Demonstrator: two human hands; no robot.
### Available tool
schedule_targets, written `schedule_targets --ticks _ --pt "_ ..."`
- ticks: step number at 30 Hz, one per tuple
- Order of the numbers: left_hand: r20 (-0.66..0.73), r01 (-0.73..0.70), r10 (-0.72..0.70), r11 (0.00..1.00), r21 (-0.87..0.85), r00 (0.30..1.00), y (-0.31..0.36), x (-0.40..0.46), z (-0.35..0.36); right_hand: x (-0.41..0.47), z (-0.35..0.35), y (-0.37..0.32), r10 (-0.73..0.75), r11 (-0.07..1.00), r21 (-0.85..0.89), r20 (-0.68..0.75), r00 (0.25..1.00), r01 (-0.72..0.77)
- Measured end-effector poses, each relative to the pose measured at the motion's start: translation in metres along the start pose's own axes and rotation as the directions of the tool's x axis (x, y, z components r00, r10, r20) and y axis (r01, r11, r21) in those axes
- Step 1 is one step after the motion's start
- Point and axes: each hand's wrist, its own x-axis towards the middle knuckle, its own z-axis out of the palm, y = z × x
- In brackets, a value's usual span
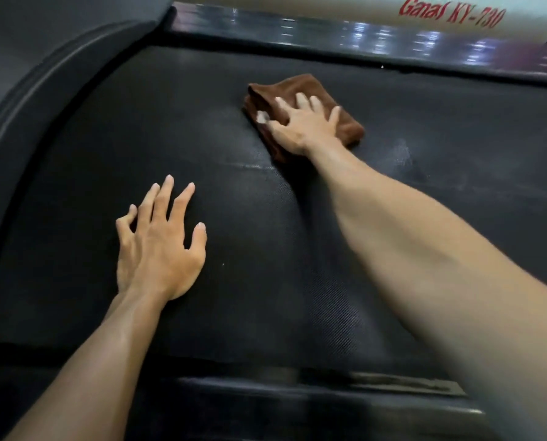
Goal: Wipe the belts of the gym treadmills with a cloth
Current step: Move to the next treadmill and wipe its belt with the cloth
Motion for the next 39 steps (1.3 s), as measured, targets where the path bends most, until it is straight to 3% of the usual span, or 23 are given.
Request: schedule_targets --ticks 4,8,12,21,27,29,31,34,37,39 --pt "0.015 0.01 -0.01 1.0 0.01 1.0 0.002 0.0 -0.003 -0.024 0.012 -0.033 -0.201 0.98 0.011 0.028 0.979 0.201" --pt "0.002 0.005 -0.005 1.0 0.002 1.0 0.004 0.002 -0.002 -0.084 0.027 -0.006 -0.327 0.933 0.099 -0.163 0.931 0.346" --pt "-0.015 0.001 -0.001 1.0 -0.006 1.0 0.002 0.001 0.0 -0.086 0.03 0.012 -0.372 0.928 -0.029 -0.029 0.928 0.371" --pt "0.002 -0.006 0.006 1.0 0.002 1.0 0.0 0.003 -0.001 -0.003 0.008 0.004 -0.138 0.99 -0.041 -0.02 0.99 0.137" --pt "-0.017 -0.009 0.009 1.0 0.013 1.0 0.001 0.001 0.002 0.016 0.004 -0.003 0.248 0.969 0.034 -0.084 0.965 -0.246" --pt "-0.022 -0.01 0.01 1.0 0.013 1.0 0.001 0.002 0.003 0.02 0.005 -0.023 0.292 0.956 0.029 -0.079 0.953 -0.29" --pt "-0.024 -0.012 0.013 1.0 0.012 1.0 0.0 0.003 0.005 0.024 0.005 -0.046 0.238 0.971 0.019 -0.06 0.97 -0.237" --pt "-0.029 -0.01 0.011 1.0 0.016 1.0 -0.001 0.002 0.007 0.021 0.011 -0.083 0.005 1.0 -0.001 -0.013 1.0 -0.005" --pt "-0.017 -0.002 0.002 1.0 0.024 1.0 -0.002 0.001 0.007 0.009 0.018 -0.111 -0.218 0.975 -0.02 0.062 0.974 0.22" --pt "-0.016 -0.001 0.002 1.0 0.025 1.0 -0.002 0.002 0.005 0.001 0.017 -0.112 -0.266 0.963 0.06 0.051 0.963 0.263"
